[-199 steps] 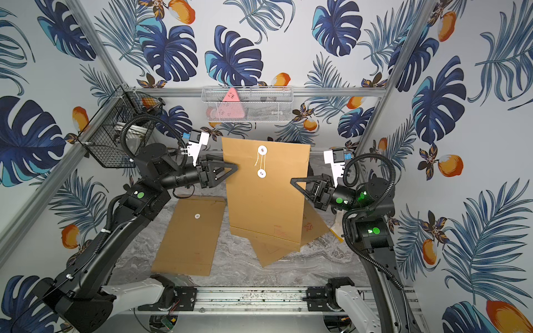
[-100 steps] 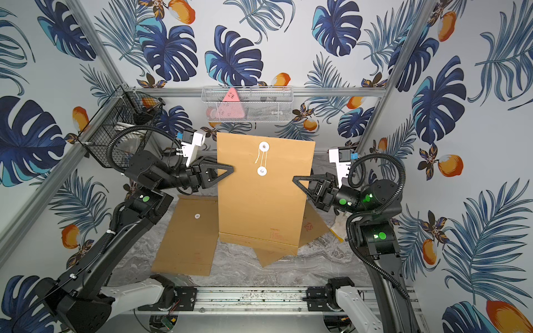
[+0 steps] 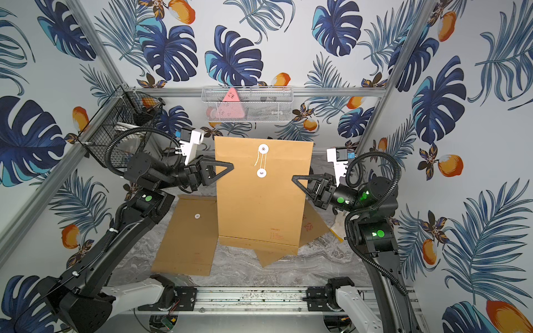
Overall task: Open the file bag
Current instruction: Pick up the file bag from the file bag, then open the file bag.
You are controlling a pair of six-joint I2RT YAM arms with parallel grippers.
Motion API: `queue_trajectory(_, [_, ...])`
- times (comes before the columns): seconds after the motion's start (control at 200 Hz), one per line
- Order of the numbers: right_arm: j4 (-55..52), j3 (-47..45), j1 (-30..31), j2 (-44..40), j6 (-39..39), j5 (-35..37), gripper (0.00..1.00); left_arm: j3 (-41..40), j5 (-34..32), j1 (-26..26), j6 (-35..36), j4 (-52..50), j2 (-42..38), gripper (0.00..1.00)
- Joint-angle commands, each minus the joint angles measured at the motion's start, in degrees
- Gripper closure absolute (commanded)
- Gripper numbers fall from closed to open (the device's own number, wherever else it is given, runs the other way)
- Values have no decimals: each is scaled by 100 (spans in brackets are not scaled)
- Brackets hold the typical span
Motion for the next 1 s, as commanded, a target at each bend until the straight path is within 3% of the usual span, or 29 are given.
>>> queue_trajectory(0.0, [56,8,7,29,19,225,100,27,-47,5,231,-116,-88,100])
queue_trajectory(0.05, [-443,92,7,21,-328,420,81,105,-193,3,553,-593,-144,100])
queue_trajectory(0.175, [-2015,716,7,37,-1248,1414,19,466,-949,3,1709,-2394,-281,100])
queue_trajectory(0.215, [-2264,831,7,59,-1355,1679,7,640,-1290,-7,2108,-3092,-290,100])
queue_trajectory(0.255, [-2368,879,7,81,-1391,1830,1,753,-1714,-46,2387,-3548,-314,100])
queue_trajectory(0.415, [-2119,797,70,233,-978,2075,3,996,-3383,-556,3206,-4773,-458,100])
queue_trajectory(0.57, [-2097,738,752,452,-806,2894,6,887,-4648,-1246,3438,-5051,-554,100])
queue_trajectory(0.801, [-1937,762,2522,897,-513,4690,16,515,-5525,-1923,3312,-4806,-653,100])
queue_trajectory(0.996, [-1550,786,3560,1358,-174,5466,27,439,-5796,-2180,3269,-4766,-643,100])
